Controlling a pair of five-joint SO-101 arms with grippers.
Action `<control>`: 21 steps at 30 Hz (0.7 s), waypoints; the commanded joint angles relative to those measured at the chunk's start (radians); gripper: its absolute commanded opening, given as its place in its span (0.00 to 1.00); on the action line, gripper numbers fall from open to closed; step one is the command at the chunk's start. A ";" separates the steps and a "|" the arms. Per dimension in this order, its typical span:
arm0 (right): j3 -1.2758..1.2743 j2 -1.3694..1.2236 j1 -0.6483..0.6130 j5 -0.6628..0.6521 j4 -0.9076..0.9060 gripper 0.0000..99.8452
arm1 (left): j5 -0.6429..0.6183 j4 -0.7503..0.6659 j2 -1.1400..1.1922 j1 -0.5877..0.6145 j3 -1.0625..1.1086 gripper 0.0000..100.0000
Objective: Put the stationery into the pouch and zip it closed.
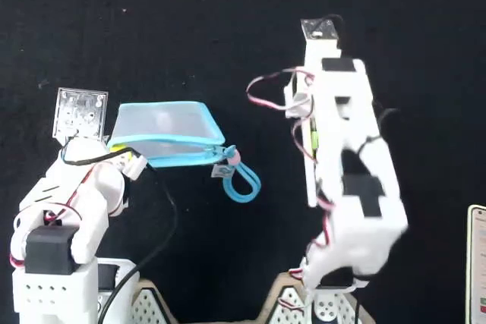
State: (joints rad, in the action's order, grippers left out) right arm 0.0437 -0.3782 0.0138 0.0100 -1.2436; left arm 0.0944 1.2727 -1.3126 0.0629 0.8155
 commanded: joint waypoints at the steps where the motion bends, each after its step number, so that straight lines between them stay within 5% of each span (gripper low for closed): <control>1: 0.226 -0.130 0.009 -0.038 -0.101 0.14 | 0.009 0.003 -0.006 0.010 -0.012 0.03; 17: 0.786 -0.596 -0.014 -0.147 -0.388 0.13 | 0.009 0.003 -0.006 0.010 -0.012 0.03; 21: 0.895 -0.633 -0.014 -0.149 -0.471 0.01 | 0.009 0.003 -0.006 0.010 -0.012 0.03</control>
State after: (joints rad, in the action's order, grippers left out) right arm 0.8508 -1.0012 0.0169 -0.1312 -1.6579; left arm 0.0944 1.2727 -1.3126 0.0629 0.8155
